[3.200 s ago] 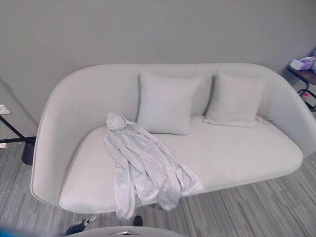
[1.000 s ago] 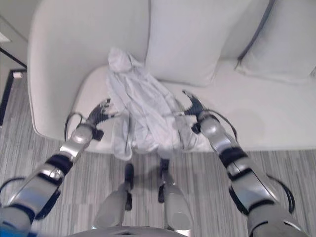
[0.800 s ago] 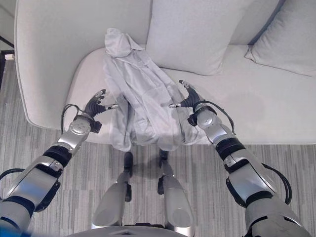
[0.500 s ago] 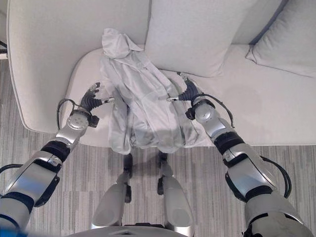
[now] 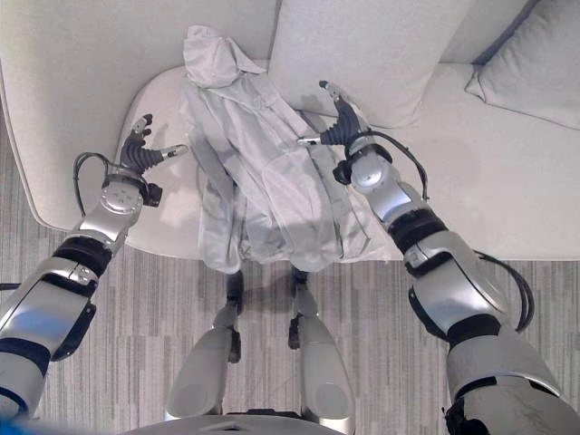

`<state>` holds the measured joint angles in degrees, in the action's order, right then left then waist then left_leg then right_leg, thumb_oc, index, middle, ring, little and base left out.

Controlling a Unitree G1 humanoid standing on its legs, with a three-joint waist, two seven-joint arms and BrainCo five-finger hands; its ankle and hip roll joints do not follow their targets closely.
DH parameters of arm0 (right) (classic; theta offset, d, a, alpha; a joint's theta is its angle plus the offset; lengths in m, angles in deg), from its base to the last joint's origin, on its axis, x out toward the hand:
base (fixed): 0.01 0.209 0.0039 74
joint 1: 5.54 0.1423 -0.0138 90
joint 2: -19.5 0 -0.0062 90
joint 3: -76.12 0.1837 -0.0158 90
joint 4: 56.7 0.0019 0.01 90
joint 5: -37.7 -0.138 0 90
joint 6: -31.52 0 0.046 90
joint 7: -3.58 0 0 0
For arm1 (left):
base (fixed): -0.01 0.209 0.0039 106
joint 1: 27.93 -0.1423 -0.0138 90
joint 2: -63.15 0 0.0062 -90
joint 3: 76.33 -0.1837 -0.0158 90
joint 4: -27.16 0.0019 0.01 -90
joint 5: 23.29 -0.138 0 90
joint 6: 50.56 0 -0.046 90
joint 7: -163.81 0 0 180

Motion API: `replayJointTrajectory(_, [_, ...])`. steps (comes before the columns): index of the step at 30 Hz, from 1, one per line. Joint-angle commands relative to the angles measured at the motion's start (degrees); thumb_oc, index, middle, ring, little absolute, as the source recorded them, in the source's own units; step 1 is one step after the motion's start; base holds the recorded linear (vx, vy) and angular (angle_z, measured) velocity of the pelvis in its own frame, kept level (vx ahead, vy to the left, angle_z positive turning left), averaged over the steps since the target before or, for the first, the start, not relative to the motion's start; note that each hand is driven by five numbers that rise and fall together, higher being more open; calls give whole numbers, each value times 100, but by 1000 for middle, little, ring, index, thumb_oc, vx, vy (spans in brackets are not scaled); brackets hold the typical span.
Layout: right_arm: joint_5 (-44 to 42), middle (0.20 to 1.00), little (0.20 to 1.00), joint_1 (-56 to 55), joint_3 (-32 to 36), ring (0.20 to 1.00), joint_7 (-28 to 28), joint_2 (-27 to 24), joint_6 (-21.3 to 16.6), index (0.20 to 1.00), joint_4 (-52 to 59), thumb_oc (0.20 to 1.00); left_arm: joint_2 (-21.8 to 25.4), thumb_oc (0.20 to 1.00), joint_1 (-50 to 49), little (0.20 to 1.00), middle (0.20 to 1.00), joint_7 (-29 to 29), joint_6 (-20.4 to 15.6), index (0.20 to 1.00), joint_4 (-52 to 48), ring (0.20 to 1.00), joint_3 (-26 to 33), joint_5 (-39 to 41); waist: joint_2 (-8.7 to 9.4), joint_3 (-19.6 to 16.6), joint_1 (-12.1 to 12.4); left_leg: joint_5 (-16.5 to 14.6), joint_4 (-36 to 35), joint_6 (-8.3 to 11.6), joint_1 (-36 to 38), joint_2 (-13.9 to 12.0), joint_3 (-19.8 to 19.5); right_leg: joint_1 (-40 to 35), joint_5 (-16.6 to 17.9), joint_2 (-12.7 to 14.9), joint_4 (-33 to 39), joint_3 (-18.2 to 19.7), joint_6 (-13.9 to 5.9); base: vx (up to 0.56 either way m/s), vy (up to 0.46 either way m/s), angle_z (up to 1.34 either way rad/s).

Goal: Hang the clothes on the sofa on the clothes rack.

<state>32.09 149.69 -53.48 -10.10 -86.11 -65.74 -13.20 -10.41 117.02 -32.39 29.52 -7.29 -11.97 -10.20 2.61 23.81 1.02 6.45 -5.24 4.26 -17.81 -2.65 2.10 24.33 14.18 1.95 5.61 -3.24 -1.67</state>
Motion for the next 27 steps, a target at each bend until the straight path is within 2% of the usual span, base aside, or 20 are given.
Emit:
replayJointTrajectory(1, [-368,1000,1000,555,-186,1000,-34,257,32,1000,-872,1000,204,1000,800,1000,1000,-87,-167,1000,772,1000,-426,273,97,-175,153,321,24,83,-468,-20,-242,-242,-436,384,-61,48,-698,0,0,0])
replayJointTrajectory(6, [-685,1000,1000,1167,-518,1000,38,554,170,1000,-1611,1000,179,1000,1509,1000,1000,-10,-42,1000,1076,1000,-886,208,60,-13,212,432,24,115,-783,19,-312,39,-349,386,-61,9,-737,-30,-5,11])
replayJointTrajectory(11, [-817,1000,1000,1945,-980,1000,-72,649,172,1000,-1973,1000,181,1000,2541,1000,1000,8,16,1000,1642,1000,-1405,138,74,148,244,613,24,205,-1555,-26,-427,790,-228,331,-61,-47,-799,-42,-15,7])
replayJointTrajectory(18, [-408,1000,1000,2313,-1425,1000,-165,822,339,1000,-2304,1000,130,1000,2934,1000,1000,-44,77,1000,1729,1000,-1712,11,91,257,236,684,24,221,-1934,-5,-503,1133,-194,323,-61,-51,-786,0,-3,1])
replayJointTrajectory(27, [-377,1000,1000,2489,-1457,1000,-572,1021,390,1000,-2307,1000,53,1000,3237,1000,1000,-207,156,1000,1727,1000,-1924,-62,140,312,224,693,24,161,-2194,28,-601,1367,-199,275,-61,15,-756,8,-3,4])
